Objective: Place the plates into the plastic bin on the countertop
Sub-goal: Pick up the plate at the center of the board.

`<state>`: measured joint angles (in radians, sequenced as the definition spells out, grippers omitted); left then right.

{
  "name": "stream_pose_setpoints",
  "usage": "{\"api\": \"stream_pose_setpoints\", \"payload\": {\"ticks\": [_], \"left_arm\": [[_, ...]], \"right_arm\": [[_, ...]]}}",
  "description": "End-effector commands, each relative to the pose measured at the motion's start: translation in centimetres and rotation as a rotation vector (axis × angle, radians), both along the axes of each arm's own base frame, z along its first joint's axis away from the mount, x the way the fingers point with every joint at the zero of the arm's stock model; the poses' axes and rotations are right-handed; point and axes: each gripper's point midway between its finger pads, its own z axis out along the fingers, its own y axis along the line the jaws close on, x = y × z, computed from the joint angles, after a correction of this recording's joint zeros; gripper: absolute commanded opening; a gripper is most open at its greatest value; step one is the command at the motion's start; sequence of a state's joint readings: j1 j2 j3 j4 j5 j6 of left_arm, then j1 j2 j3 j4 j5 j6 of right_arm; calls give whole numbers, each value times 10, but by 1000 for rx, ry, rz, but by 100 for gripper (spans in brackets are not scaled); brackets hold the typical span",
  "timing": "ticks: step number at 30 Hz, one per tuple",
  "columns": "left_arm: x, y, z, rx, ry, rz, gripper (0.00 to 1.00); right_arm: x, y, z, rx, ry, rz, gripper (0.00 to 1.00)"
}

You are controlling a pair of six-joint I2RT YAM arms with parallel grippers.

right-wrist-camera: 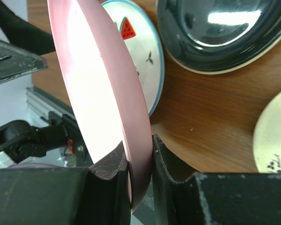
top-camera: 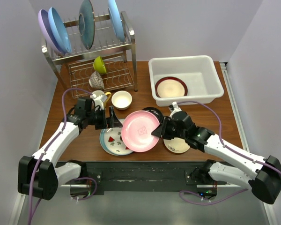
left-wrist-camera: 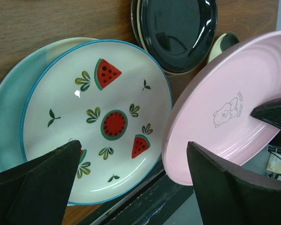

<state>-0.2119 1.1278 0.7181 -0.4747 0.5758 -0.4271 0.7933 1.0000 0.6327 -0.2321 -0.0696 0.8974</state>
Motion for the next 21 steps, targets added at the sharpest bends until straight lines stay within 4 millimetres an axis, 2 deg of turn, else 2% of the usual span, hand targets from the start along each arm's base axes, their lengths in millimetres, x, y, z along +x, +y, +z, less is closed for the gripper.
{"api": "stream_pose_setpoints", "payload": {"ticks": [1,3,6,12,21], "left_arm": [[4,-7,15,-42,-47,-21,100],[4,-7,17,-40,-56,-19,100],[4,-6,18,-41,-62,-20,100],[0,-7,7,-39,-29,-29,100],[-2,-7,4,-40,-23,-37,100]], "right_arm": [[16,-2,30,-10,-77,-34,0],[20,-8,31,-37,-89,-54,0],[29,-17,44,-62,-121,-95,0],[53,-26,62,-91,-150,-130,0],[103,-57,87,-70,-170,-200,0]]}}
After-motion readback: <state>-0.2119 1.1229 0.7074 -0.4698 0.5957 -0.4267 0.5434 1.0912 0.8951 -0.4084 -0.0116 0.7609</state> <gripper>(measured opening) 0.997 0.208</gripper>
